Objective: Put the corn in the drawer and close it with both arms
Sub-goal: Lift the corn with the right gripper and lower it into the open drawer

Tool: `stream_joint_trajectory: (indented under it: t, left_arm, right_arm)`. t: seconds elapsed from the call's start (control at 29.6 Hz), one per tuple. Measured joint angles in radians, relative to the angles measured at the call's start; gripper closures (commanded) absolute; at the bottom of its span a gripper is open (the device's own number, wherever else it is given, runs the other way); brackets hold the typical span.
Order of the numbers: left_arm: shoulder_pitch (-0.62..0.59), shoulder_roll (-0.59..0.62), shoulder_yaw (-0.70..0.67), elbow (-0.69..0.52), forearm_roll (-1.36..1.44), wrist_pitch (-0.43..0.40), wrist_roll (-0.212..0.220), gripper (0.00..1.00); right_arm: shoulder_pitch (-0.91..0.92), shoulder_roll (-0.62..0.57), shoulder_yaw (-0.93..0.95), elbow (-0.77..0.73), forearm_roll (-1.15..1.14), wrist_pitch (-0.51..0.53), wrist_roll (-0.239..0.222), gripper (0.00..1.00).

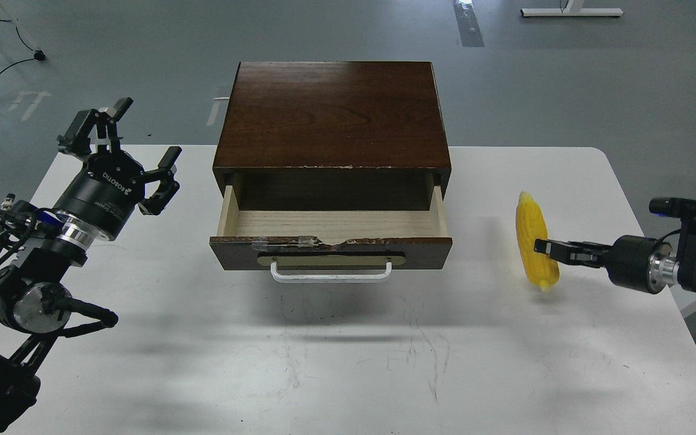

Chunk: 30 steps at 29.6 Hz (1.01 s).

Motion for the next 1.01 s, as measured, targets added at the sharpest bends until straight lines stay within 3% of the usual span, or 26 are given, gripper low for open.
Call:
stream_joint_trajectory:
  t: [0.2, 0.47, 0.81, 1.01]
  left_arm:
    - [-0.001, -0.005, 0.001, 0.000, 0.000, 0.000, 0.000, 0.00]
    - [-0.002, -0.007, 0.002, 0.000, 0.000, 0.001, 0.000, 0.00]
    - [-0.003, 0.002, 0.000, 0.000, 0.000, 0.003, 0.000, 0.00]
    - [-0.006, 0.002, 0.000, 0.000, 0.000, 0.003, 0.000, 0.00]
  right_arm:
    - [0.334, -0.016, -0.118, 0.099, -0.001, 0.032, 0.000, 0.98]
    - [0.713, 0.127, -0.405, 0.252, -0.043, 0.037, 0.000, 0.98]
    - [0.773, 0.241, -0.510, 0.317, -0.428, 0.018, 0.000, 0.98]
    - [0.774, 0.330, -0.527, 0.313, -0.548, -0.027, 0.000, 0.97]
